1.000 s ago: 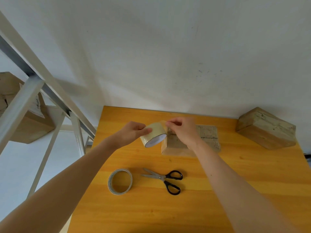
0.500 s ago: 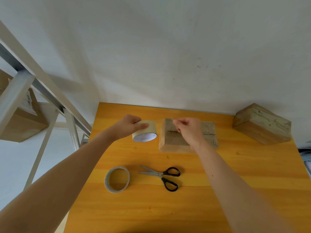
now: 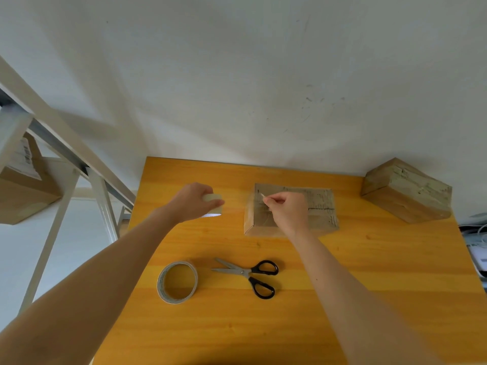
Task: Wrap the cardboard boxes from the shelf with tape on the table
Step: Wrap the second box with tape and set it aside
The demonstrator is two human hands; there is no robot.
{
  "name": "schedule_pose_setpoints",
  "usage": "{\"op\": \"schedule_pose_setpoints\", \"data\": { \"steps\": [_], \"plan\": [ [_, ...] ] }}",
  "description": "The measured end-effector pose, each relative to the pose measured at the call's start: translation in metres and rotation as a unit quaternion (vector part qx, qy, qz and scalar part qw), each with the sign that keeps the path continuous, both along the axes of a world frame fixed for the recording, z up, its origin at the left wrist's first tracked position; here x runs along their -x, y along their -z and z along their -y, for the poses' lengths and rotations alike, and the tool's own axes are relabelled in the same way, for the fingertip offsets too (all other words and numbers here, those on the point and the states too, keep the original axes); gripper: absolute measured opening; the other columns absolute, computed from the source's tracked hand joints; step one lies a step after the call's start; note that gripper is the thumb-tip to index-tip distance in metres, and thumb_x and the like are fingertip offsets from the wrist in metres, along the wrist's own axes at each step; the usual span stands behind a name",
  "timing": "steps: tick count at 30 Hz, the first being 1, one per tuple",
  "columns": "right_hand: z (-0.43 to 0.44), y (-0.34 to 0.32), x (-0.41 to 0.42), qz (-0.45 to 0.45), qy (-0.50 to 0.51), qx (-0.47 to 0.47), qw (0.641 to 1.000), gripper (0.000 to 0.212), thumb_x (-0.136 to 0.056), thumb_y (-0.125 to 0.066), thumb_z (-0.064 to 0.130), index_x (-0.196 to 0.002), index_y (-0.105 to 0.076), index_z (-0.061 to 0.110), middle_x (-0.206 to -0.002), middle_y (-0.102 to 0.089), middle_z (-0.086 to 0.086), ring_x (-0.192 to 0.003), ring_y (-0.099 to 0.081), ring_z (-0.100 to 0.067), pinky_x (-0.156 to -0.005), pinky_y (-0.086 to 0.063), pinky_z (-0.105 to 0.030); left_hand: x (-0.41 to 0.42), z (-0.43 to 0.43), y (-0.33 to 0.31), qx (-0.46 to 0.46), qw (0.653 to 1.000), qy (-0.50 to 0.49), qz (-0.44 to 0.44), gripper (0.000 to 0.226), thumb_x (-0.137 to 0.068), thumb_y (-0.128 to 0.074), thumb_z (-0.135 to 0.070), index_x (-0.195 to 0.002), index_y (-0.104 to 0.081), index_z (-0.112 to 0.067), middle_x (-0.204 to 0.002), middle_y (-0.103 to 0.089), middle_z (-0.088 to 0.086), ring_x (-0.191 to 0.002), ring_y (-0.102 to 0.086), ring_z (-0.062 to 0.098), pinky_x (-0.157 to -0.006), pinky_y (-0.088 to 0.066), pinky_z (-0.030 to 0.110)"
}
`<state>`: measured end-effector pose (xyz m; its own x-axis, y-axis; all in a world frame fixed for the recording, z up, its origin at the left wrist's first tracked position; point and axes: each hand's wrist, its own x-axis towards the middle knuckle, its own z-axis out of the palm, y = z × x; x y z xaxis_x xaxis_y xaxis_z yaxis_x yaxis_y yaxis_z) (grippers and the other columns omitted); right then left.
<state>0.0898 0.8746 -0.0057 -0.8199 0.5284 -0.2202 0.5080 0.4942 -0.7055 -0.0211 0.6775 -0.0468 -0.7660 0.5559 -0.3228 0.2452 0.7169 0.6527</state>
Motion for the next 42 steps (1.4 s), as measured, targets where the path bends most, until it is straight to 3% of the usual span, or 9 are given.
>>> {"op": "schedule_pose_setpoints", "data": {
  "steps": [11,16,21,23,25,29,35,40,42],
  "plan": [
    [0.004,-0.006,0.015,0.093,-0.09,-0.208,0.97,0.02,-0.092,-0.062,0.027,-0.081,-0.068,0.011,-0.075,-0.066,-0.001,-0.066,-0.059,-0.014,-0.054,-0.043,-0.022,0.008,-0.009,0.014,0.02,1.0,0.003,-0.022,0.032,-0.084,-0.063,-0.048,-0.096,-0.068,-0.019,-0.088,-0.065,-0.001,-0.079,-0.059,0.017,-0.06,-0.046,0.025],
    [0.008,-0.007,0.018,0.126,-0.101,-0.307,0.938,0.025,-0.095,-0.054,0.037,-0.092,-0.058,0.012,-0.09,-0.056,-0.001,-0.081,-0.058,-0.019,-0.061,-0.043,-0.027,0.012,-0.009,0.016,0.011,1.0,-0.002,-0.011,0.032,-0.083,-0.064,-0.049,-0.096,-0.068,-0.02,-0.089,-0.065,-0.001,-0.08,-0.06,0.017,-0.065,-0.05,0.03],
    [0.011,0.004,0.013,0.115,-0.129,-0.382,0.908,0.039,-0.098,-0.045,0.033,-0.126,-0.044,0.005,-0.125,-0.047,-0.012,-0.112,-0.049,-0.026,-0.093,-0.041,-0.035,0.013,-0.012,0.02,0.012,1.0,0.0,-0.002,0.033,-0.083,-0.064,-0.049,-0.095,-0.068,-0.019,-0.088,-0.065,0.0,-0.08,-0.06,0.017,-0.063,-0.049,0.029],
    [0.015,0.008,0.012,0.07,-0.188,-0.355,0.913,0.05,-0.101,-0.04,0.03,-0.142,-0.028,0.005,-0.145,-0.032,-0.015,-0.133,-0.034,-0.031,-0.109,-0.03,-0.04,0.012,-0.013,0.022,0.016,1.0,0.0,0.0,0.033,-0.082,-0.065,-0.05,-0.094,-0.069,-0.019,-0.088,-0.066,0.0,-0.081,-0.059,0.017,-0.063,-0.047,0.027],
    [0.016,0.014,0.013,0.083,-0.271,-0.305,0.909,0.071,-0.1,-0.024,0.049,-0.151,0.003,0.008,-0.159,0.005,-0.012,-0.147,0.002,-0.028,-0.12,-0.004,-0.042,0.011,-0.013,0.024,0.019,1.0,0.001,0.003,0.033,-0.081,-0.065,-0.05,-0.093,-0.069,-0.019,-0.087,-0.066,0.0,-0.081,-0.059,0.017,-0.064,-0.048,0.029],
    [0.011,0.025,0.021,0.191,-0.374,-0.308,0.854,0.116,-0.076,-0.033,0.083,-0.144,0.029,0.013,-0.149,0.039,-0.012,-0.138,0.033,-0.026,-0.117,0.01,-0.047,0.01,-0.013,0.024,0.029,0.999,0.012,-0.008,0.037,-0.081,-0.065,-0.052,-0.103,-0.066,-0.022,-0.094,-0.066,0.001,-0.089,-0.059,0.02,-0.074,-0.051,0.036],
    [0.006,0.018,0.03,0.2,-0.413,-0.397,0.795,0.121,-0.07,-0.072,0.058,-0.151,0.004,0.01,-0.155,-0.005,-0.014,-0.143,-0.006,-0.033,-0.117,-0.002,-0.052,0.005,-0.01,0.014,0.05,0.995,0.063,-0.06,0.041,-0.085,-0.056,-0.055,-0.112,-0.057,-0.024,-0.082,-0.067,0.007,-0.07,-0.056,0.018,-0.053,-0.039,0.025],
    [0.005,0.007,0.031,0.192,-0.407,-0.374,0.811,0.122,-0.068,-0.073,0.057,-0.151,0.0,0.006,-0.151,-0.015,-0.013,-0.139,-0.017,-0.033,-0.117,-0.011,-0.052,0.004,-0.004,-0.005,0.098,0.983,0.12,-0.101,0.069,-0.072,-0.058,-0.071,-0.129,-0.048,-0.034,-0.108,-0.059,-0.003,-0.099,-0.053,0.018,-0.073,-0.04,0.026],
    [0.004,-0.001,0.031,0.172,-0.4,-0.36,0.825,0.122,-0.068,-0.073,0.058,-0.151,0.0,0.006,-0.151,-0.016,-0.013,-0.138,-0.018,-0.032,-0.117,-0.014,-0.05,0.006,-0.003,-0.014,0.124,0.97,0.149,-0.146,0.072,-0.075,-0.067,-0.059,-0.138,-0.039,-0.036,-0.11,-0.051,-0.002,-0.105,-0.049,0.019,-0.074,-0.034,0.025]
  ]
}}
